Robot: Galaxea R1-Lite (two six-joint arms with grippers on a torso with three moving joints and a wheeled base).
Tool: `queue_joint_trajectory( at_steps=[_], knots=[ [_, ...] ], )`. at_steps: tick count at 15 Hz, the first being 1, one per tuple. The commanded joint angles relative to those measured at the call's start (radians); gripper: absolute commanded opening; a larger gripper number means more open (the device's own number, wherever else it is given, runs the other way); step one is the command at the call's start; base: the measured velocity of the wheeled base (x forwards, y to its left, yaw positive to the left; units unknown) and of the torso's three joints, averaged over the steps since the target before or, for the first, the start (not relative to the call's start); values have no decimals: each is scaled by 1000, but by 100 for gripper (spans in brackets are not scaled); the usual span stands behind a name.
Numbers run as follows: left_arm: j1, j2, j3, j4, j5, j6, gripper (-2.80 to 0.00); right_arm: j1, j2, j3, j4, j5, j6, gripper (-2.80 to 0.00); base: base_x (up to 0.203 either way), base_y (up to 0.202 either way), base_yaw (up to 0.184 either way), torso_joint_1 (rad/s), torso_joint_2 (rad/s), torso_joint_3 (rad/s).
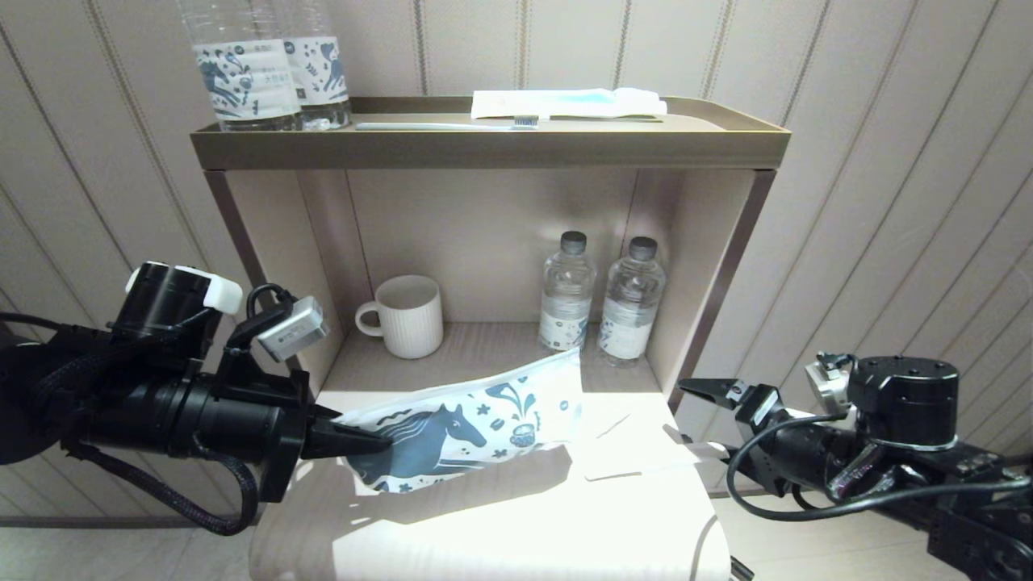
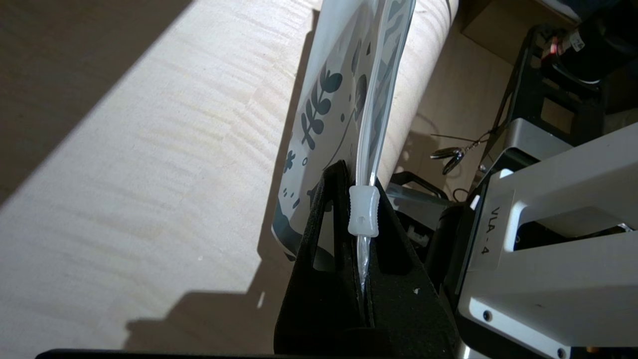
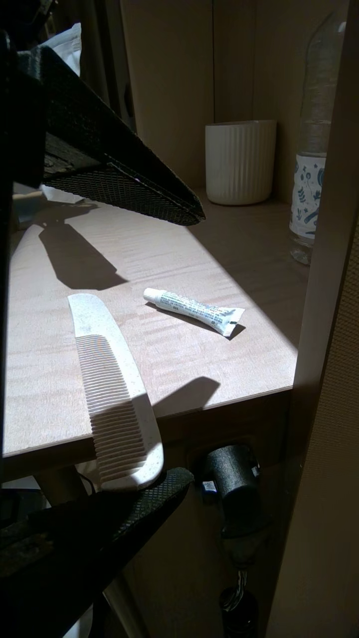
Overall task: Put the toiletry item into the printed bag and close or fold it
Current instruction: Pick up the comb
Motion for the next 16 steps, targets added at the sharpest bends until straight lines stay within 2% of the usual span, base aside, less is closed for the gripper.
queue_joint_trajectory(
  at_steps=[1, 16],
  knots=[
    [0, 2, 0, 1, -5, 3, -280, 1, -2, 0, -4, 2, 6, 0, 0, 0, 0, 0, 0, 0],
    [-1, 2, 1, 1, -5, 3, -280, 8, -7, 12, -7, 34, -11, 0, 0, 0, 0, 0, 0, 0]
  ],
)
